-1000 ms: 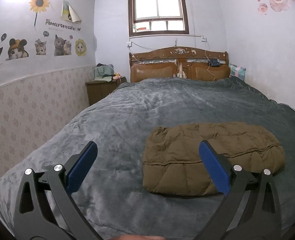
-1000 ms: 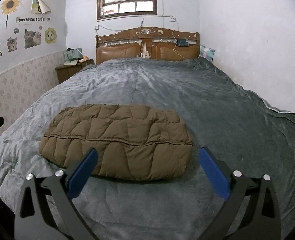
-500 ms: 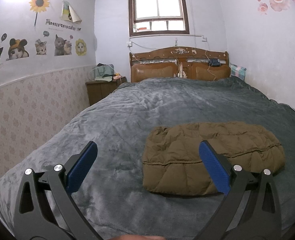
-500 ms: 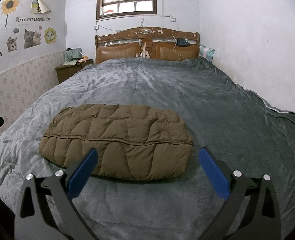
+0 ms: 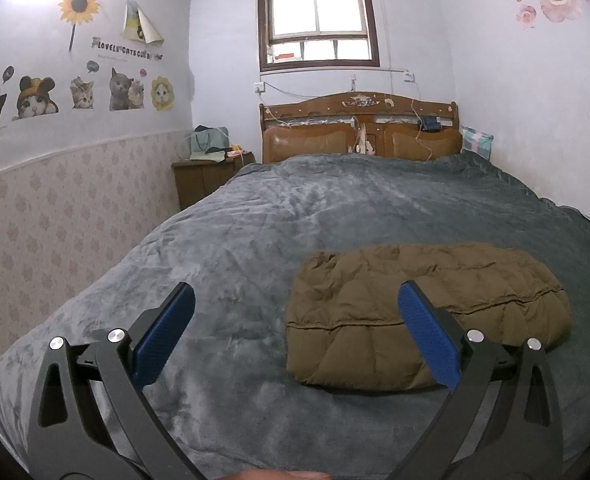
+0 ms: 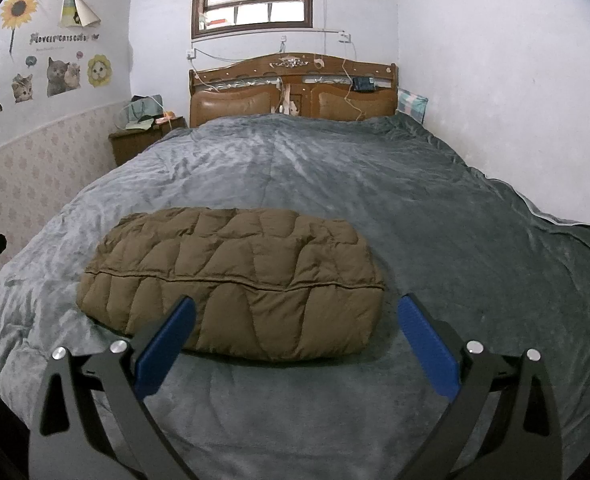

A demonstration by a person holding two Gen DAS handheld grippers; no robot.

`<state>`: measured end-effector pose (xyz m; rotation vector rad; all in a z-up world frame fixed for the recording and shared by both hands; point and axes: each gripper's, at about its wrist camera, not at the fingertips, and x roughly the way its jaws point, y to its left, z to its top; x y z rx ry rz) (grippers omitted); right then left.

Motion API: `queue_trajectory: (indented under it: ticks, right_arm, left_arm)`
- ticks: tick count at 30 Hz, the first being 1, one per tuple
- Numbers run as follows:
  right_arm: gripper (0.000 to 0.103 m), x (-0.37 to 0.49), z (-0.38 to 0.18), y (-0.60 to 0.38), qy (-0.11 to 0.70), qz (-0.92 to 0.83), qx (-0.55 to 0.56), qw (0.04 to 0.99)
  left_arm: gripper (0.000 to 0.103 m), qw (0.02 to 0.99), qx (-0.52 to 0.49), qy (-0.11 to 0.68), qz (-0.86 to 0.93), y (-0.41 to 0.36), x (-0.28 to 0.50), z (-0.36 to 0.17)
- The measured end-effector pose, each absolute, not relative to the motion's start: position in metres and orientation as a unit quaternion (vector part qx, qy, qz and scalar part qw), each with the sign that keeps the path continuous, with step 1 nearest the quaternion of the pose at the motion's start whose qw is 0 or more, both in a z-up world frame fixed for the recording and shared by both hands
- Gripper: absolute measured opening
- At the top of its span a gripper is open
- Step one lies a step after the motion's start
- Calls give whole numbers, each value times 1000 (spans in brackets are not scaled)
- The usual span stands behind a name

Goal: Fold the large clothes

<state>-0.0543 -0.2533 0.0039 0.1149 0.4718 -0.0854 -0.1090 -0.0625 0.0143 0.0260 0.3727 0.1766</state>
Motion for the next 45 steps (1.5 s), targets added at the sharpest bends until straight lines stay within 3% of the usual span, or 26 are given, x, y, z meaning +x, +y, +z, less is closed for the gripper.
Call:
queue_trajectory:
  ticks: [45]
  right_arm:
    - [101, -55, 5, -253, 233, -43, 57, 970]
  left_arm:
    - [100, 978, 18, 188, 84, -60, -105, 14]
